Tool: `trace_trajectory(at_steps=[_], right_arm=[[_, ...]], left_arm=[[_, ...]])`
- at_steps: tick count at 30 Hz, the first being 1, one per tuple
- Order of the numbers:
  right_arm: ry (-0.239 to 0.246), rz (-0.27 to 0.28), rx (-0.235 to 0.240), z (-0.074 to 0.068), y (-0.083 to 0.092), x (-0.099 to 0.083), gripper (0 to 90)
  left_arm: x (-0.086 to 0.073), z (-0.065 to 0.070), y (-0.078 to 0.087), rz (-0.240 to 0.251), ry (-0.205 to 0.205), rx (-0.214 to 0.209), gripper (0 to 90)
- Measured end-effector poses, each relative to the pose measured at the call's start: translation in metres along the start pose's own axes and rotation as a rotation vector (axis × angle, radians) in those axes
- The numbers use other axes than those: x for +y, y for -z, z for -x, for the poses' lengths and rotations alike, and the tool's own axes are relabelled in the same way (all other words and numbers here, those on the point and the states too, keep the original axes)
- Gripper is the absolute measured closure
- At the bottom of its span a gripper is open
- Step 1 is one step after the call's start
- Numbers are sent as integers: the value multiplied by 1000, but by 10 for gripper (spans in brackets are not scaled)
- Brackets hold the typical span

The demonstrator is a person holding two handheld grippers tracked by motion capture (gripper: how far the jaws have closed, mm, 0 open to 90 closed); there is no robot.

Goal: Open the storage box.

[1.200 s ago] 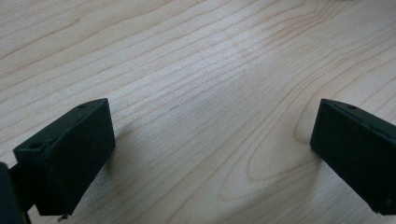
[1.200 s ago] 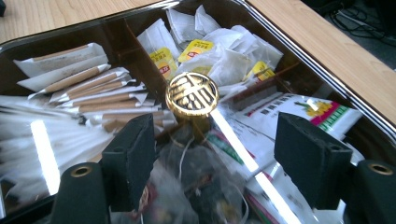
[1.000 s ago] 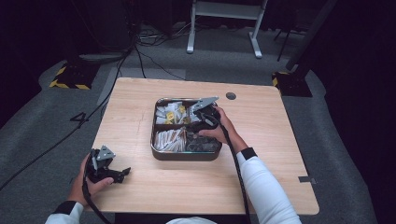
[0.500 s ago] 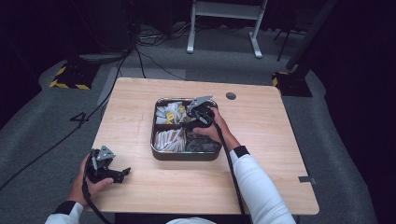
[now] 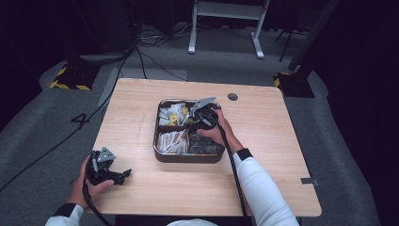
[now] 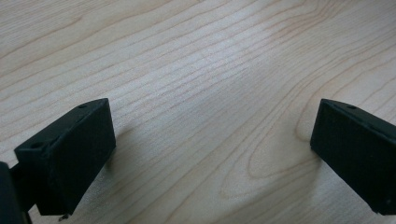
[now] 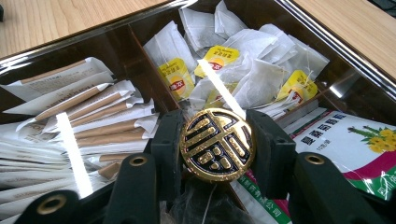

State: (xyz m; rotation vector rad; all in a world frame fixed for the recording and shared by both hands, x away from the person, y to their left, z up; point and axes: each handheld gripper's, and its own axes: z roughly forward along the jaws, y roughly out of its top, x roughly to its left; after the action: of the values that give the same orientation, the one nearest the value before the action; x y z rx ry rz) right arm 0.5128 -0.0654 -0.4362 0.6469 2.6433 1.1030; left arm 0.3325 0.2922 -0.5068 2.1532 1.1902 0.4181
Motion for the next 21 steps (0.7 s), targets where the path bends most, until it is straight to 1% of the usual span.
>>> trace_trajectory(at_steps=[7,15,21], right_arm=[[-2,6,-7,0,7,-7,595],[5,-1,-19,-1,11,-8,595],[4,1,-20,-1,16,-4,595]], left_arm=[[0,0,0,0,0,1,3],[0,0,0,0,0,1,3],[0,0,0,0,0,1,2]])
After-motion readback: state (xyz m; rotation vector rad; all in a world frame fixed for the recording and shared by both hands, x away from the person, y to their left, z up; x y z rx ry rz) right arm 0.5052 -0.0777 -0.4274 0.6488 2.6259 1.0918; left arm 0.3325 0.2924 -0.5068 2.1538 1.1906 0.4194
